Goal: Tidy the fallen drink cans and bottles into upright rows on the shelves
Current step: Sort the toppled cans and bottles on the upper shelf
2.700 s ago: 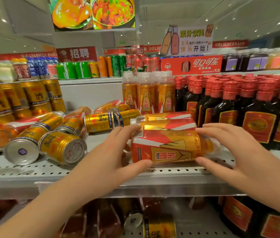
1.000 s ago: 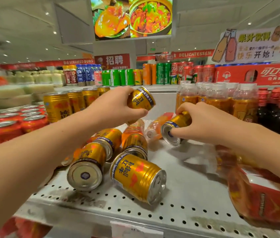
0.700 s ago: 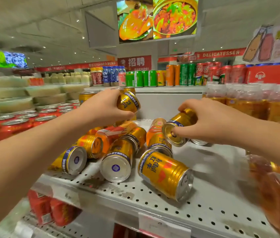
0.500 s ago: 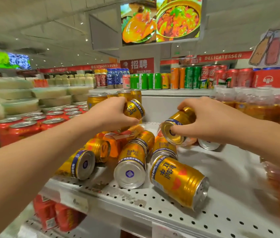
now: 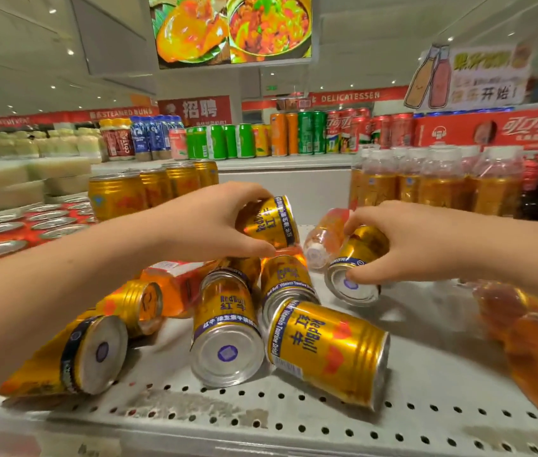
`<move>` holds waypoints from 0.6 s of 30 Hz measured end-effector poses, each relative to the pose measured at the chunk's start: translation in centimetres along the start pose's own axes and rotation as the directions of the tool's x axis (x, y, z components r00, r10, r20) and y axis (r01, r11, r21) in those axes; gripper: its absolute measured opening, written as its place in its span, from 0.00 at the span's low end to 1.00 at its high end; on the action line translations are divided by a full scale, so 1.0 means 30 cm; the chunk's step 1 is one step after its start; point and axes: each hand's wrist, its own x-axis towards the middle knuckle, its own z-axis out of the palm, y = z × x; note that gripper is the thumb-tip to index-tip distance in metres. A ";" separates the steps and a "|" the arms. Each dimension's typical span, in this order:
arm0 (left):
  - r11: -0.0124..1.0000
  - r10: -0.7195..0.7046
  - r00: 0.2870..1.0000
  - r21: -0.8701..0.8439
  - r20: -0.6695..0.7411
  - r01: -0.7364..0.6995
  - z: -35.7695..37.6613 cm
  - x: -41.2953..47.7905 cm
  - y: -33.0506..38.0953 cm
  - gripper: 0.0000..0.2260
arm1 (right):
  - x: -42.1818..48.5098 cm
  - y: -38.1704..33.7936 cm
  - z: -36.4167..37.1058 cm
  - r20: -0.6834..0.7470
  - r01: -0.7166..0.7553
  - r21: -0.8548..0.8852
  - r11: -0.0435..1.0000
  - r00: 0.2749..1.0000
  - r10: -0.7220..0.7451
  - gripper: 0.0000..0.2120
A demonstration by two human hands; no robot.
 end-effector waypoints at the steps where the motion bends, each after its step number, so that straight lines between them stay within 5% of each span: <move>1: 0.999 0.049 0.999 -0.007 0.018 -0.049 0.011 0.014 0.016 0.31 | -0.010 0.001 0.012 0.011 -0.008 -0.006 1.000 1.000 0.008 0.30; 8: 0.950 0.306 0.944 0.022 0.123 -0.311 0.072 0.166 0.140 0.28 | -0.058 -0.001 0.033 0.086 -0.085 0.058 0.995 0.993 0.080 0.32; 12: 0.945 0.297 0.934 0.076 0.196 -0.317 0.095 0.235 0.152 0.30 | -0.092 -0.003 0.028 0.129 -0.165 0.077 0.983 0.980 0.154 0.46; 18: 0.940 0.295 0.903 0.073 0.313 -0.333 0.106 0.278 0.163 0.33 | -0.131 -0.031 0.022 0.114 -0.217 0.007 0.976 0.970 0.215 0.43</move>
